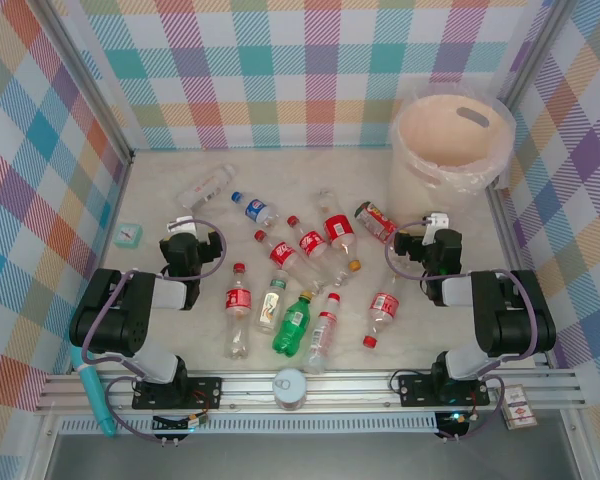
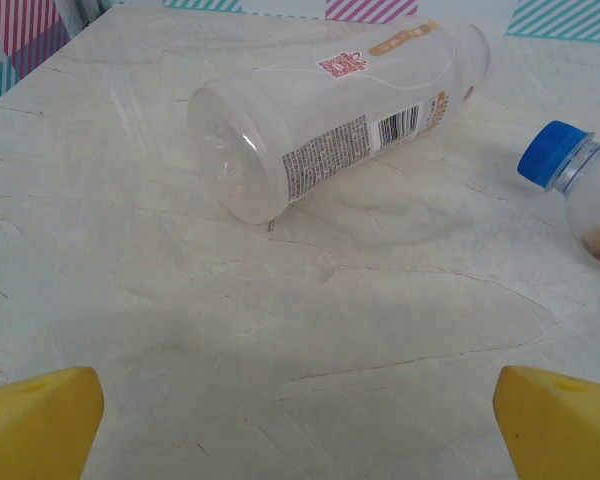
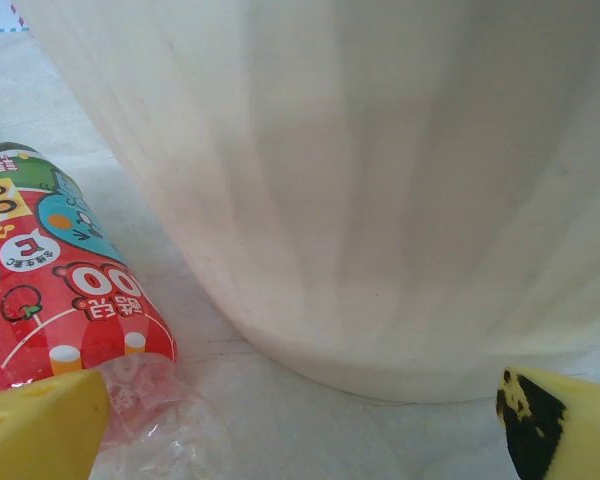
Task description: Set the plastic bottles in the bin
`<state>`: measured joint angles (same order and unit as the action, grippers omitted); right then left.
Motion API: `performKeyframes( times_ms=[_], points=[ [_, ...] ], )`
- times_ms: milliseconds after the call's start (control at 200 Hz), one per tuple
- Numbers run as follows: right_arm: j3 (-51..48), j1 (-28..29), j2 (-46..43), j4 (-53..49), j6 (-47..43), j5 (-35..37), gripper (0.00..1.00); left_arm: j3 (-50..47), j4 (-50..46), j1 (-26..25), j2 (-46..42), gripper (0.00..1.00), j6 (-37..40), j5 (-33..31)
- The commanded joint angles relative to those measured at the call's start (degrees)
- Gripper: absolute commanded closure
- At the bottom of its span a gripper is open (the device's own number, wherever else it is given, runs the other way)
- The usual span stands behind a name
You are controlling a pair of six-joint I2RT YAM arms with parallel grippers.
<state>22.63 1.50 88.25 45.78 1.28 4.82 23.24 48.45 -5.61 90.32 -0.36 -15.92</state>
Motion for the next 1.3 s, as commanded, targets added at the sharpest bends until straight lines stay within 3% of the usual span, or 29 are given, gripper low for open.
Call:
performKeyframes(
  times_ms=[0,780,870,950,1055,1175,1295],
  points=[
    [0.9,-0.4,-0.5,1.2,0.3,-1.2,0.01,-0.6,2.8,-0.4,0.2,0.00,0.5,-0.3],
    [1.0,-0.1,-2.9,-0.6,0.8,0.6,0.01,-0.3,1.8,0.3,-0.5,0.00,0.5,1.6],
    [3.6,0.2,-10.1,-13.6,1.6,3.0,0.01,2.8,-8.2,-0.4,-5.6,0.00,0.9,0.3],
    [5.9,0.7,-17.1,-27.3,3.4,4.8,0.01,5.5,-16.2,-3.0,-10.9,0.00,1.5,-5.5],
    [6.1,2.5,-26.8,-40.5,7.0,9.5,0.01,10.7,-31.4,-5.1,-18.7,0.00,-5.0,-8.6],
    [8.0,4.8,-39.0,-60.7,18.1,11.0,0.01,18.3,-47.9,-6.3,-23.0,0.00,-13.4,-4.4],
    [12.7,7.8,-42.8,-79.5,29.8,10.6,0.01,24.5,-56.9,-7.1,-22.5,0.00,-17.7,3.9]
  ],
)
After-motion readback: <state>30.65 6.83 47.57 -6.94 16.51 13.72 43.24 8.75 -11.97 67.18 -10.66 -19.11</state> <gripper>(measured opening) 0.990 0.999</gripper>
